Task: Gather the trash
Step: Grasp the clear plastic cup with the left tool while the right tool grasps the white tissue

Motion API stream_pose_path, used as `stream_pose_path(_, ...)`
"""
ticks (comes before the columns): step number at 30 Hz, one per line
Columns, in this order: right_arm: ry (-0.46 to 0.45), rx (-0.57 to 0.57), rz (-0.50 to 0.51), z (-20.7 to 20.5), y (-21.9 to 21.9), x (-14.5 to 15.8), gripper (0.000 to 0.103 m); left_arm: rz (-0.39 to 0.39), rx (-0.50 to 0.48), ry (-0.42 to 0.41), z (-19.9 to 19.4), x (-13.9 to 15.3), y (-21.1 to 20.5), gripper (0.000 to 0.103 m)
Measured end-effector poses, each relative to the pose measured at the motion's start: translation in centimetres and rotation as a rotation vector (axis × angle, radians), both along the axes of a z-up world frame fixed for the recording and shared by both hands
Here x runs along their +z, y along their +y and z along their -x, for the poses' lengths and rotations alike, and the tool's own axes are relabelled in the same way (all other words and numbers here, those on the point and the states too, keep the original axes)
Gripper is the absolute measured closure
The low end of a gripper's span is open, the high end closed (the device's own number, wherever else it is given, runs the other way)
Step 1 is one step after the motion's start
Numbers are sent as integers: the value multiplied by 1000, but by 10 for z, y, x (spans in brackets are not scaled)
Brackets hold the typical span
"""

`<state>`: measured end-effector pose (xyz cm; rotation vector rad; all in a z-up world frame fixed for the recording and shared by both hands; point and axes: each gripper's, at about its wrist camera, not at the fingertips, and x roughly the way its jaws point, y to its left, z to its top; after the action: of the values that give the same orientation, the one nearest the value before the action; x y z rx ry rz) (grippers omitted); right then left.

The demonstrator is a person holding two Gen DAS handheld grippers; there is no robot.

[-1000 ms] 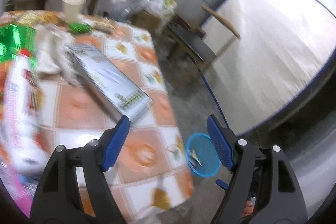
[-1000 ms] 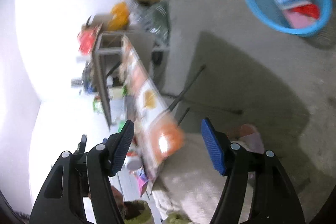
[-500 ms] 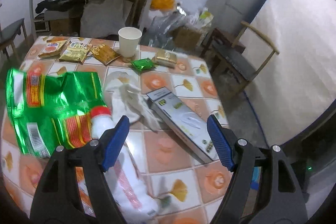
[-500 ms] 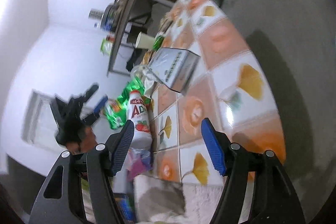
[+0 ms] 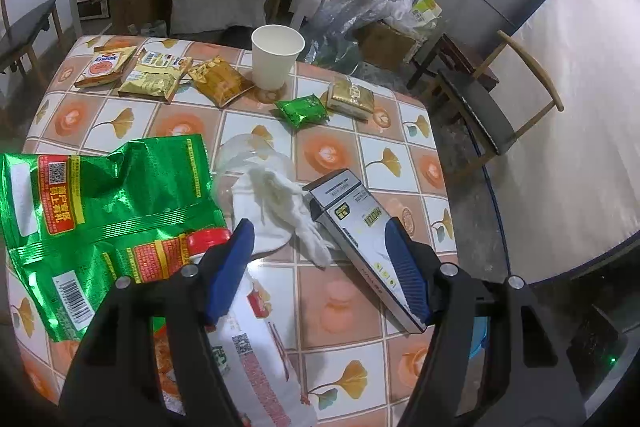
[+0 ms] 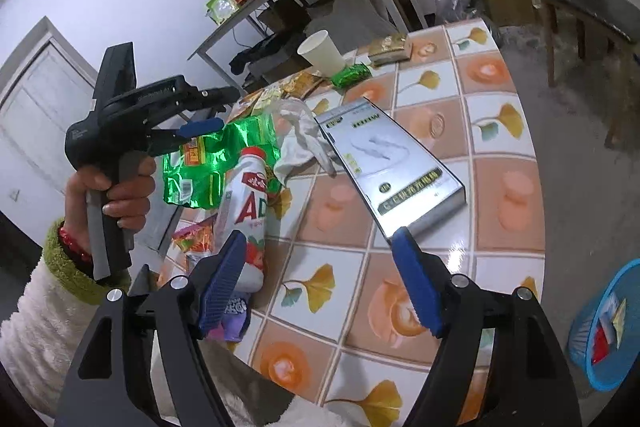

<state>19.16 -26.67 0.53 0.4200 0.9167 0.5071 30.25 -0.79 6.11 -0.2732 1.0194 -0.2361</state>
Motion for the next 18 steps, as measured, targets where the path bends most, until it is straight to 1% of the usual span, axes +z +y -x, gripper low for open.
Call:
stream_pose_path(5,-13,-19,11,-3,3,6,29,-34,-25,19,-15,8,-2,40)
stream_pose_path(7,-26,-32,18,-7,5,8,26,-49,-39,16,-22,12,-4,40)
stream_pose_path(9,-43,-51,27,-8,2,10,25,-89,-58,3,-32,18,-8,40)
stream_pose_path(10,-50,-58,35,-9,2,11,25,-97,-63,1,-35,19,-8,40)
stream_pose_path(11,-51,-63,33,-10,2,12,25,-105,-66,-2,-41,21,-9,40)
stream_pose_path(13,-58,-43,-1,-14,7,12,25,-122,-72,-13,-47,24,-8,40)
stream_pose_path(16,-69,-10,-13,-25,23,11,25,-194,-93,-51,-53,26,-6,44)
stream_pose_path(18,-71,12,-3,-37,36,10,25,-226,-125,-39,-57,23,-3,49)
